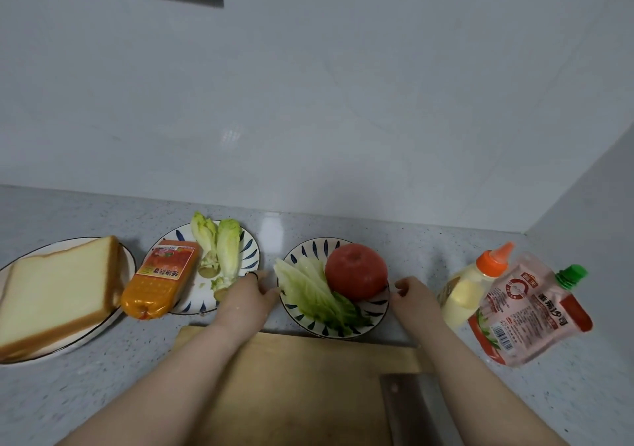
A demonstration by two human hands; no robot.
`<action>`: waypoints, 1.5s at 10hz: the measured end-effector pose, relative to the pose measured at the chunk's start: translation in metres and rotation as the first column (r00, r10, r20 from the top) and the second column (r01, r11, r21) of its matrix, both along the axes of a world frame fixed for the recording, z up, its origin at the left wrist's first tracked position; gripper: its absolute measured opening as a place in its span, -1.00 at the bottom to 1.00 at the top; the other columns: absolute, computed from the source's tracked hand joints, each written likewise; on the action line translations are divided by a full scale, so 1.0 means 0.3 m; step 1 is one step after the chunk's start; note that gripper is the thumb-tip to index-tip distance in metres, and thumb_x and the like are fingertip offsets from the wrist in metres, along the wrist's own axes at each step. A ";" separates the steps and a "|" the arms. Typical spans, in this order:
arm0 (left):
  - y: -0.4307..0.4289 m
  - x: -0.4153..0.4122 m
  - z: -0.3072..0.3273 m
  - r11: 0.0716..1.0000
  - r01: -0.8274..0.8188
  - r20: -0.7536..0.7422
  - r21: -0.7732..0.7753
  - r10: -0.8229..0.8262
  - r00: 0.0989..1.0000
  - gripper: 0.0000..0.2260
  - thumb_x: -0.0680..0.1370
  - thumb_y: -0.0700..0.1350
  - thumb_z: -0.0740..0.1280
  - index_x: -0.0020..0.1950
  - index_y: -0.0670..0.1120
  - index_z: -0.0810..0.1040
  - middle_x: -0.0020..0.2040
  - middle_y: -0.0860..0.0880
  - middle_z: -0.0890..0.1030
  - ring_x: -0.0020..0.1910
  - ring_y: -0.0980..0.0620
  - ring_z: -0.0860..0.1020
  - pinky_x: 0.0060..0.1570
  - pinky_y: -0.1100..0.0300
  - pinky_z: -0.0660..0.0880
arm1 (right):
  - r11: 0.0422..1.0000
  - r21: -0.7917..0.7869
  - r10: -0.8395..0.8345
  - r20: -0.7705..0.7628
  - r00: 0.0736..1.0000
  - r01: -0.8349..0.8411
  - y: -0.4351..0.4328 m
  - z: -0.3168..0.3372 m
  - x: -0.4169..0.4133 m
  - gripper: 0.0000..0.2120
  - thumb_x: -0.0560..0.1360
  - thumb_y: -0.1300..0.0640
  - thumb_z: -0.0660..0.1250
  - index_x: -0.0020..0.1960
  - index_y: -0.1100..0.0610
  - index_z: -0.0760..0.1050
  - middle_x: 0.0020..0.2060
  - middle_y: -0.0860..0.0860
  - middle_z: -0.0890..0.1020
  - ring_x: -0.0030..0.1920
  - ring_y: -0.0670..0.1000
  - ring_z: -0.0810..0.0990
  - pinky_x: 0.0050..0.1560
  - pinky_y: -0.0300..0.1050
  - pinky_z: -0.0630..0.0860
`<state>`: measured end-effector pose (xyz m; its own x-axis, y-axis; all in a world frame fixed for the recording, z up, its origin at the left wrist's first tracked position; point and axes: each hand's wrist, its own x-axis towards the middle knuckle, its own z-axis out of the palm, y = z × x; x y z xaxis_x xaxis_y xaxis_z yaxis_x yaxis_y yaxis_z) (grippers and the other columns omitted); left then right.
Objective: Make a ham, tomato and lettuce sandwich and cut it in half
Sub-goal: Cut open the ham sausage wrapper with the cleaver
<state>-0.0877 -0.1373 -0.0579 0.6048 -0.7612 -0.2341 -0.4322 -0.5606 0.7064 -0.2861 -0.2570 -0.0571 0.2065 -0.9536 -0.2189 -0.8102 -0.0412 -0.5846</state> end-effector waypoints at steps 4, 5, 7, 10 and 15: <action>0.264 0.160 0.064 0.979 -0.183 0.430 -0.091 0.204 0.879 -0.67 0.47 -0.06 0.32 0.20 -0.14 0.51 0.22 -0.22 0.49 0.21 -0.22 0.38 0.15 0.07 0.31 | 0.998 -0.059 0.026 -0.021 0.999 -0.027 0.401 0.037 -0.225 -0.75 0.49 0.16 0.24 -0.33 0.02 0.26 -0.42 -0.08 0.44 -0.37 -0.09 0.40 -0.43 -0.34 0.22; 0.285 0.211 0.052 0.976 -0.217 0.495 0.021 0.178 0.850 -0.43 0.43 0.08 0.35 0.33 -0.21 0.35 0.37 -0.20 0.32 0.34 -0.20 0.23 0.29 0.04 0.17 | 0.998 -0.070 0.009 -0.005 1.000 -0.010 0.476 0.026 -0.228 -0.78 0.47 0.15 0.27 -0.28 0.04 0.27 -0.41 -0.07 0.45 -0.39 -0.14 0.40 -0.44 -0.35 0.22; 0.258 0.263 0.020 0.968 -0.204 0.457 0.143 0.118 0.881 -0.21 0.33 0.28 0.36 0.40 -0.11 0.21 0.38 -0.18 0.29 0.34 -0.20 0.27 0.30 0.00 0.16 | 0.990 -0.112 -0.089 -0.049 0.995 0.083 0.569 0.013 -0.258 -0.66 0.40 0.16 0.36 -0.33 -0.02 0.19 -0.40 -0.08 0.41 -0.32 -0.01 0.40 -0.36 -0.17 0.24; 0.234 0.280 0.032 0.952 -0.210 0.504 0.222 0.072 0.861 -0.29 0.36 0.23 0.35 0.35 -0.15 0.26 0.30 -0.21 0.39 0.29 -0.21 0.32 0.24 0.03 0.18 | 0.997 -0.007 -0.070 -0.357 0.932 0.072 0.652 0.049 -0.314 -0.60 0.34 -0.29 0.29 -0.21 -0.01 0.23 -0.17 -0.06 0.47 -0.15 -0.04 0.45 -0.34 -0.26 0.28; 0.262 0.294 0.010 0.978 -0.207 0.460 -0.039 0.202 0.865 -0.34 0.35 0.03 0.44 0.35 -0.17 0.30 0.22 -0.29 0.46 0.19 -0.28 0.37 0.15 0.00 0.22 | 0.905 0.332 -0.055 -0.531 0.845 0.267 0.781 -0.070 -0.359 -0.41 0.49 -0.27 0.05 0.42 -0.06 0.00 0.41 -0.20 0.20 0.40 -0.25 0.19 0.32 -0.43 0.15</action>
<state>0.0003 -0.0586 -0.0550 0.7878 -0.6078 0.1000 -0.5807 -0.6786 0.4498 -0.3938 -0.0228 -0.0780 -0.1815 -0.7814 -0.5970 -0.9664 0.2541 -0.0387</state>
